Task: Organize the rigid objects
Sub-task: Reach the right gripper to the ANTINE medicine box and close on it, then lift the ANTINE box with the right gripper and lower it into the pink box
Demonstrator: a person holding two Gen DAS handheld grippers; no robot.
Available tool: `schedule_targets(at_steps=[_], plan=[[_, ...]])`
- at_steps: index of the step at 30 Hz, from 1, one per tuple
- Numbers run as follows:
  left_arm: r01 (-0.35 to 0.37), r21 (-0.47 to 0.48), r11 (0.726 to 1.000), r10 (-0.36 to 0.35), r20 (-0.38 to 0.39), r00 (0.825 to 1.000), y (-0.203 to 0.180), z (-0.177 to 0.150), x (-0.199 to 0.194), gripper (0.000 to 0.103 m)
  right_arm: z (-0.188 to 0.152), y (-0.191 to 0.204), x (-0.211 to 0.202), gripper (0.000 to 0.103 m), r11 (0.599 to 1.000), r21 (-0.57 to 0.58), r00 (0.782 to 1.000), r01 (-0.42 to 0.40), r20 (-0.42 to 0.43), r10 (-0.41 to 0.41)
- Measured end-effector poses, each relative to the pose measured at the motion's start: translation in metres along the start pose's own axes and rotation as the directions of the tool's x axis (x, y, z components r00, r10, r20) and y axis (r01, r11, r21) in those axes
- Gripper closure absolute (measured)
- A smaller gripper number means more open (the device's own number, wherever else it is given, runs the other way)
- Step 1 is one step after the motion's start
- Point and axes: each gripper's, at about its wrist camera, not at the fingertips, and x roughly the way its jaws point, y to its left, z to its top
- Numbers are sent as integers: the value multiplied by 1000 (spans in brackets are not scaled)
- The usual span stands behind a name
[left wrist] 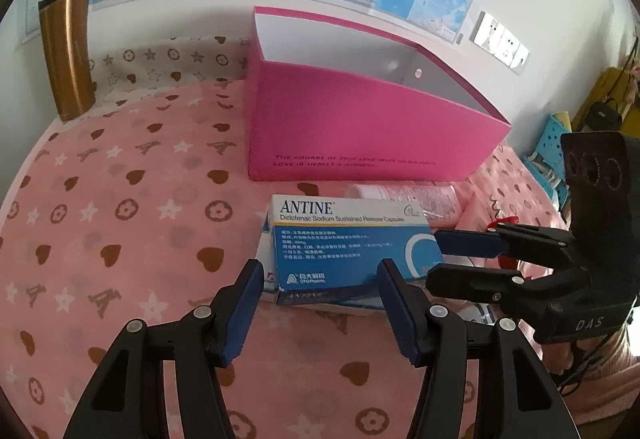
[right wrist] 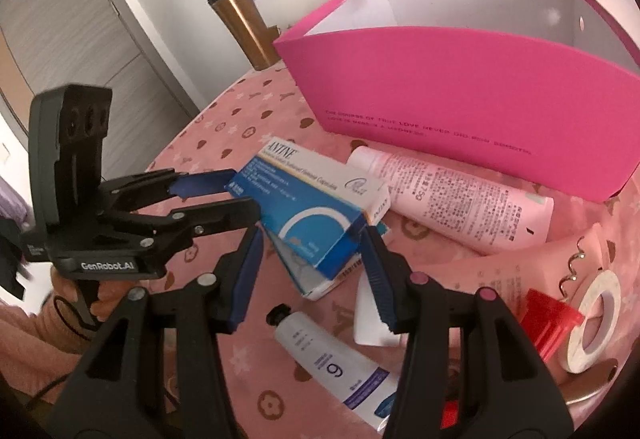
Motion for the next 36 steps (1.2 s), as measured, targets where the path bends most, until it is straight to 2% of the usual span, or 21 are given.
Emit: schedule_targets(at_steps=[10,22,28,32,36], plan=[[15,-18,1000,-16,-7,1000,3,3,2,49,10,-10,11,57,999,34,1000,-12,-11,12],[25,26,999,-26,33,999,-14,9,-12,48,11,-3,-7,57,999,-35,999,28,35,-27],[40,7,999,-40,-10,999,-8,1,-3,48,1,-10,-3,57,1000,-11,1000,-5,-12,5],[35,-11,999,-35,-5,999,-4,1,-2,48,2,-22,0,57,999,49,1000,-13,-8,13],[51,-11,999,-51,-15,999,-6,2,3,49,4,-26,6,57,998,58,1000,-20,-8,21]])
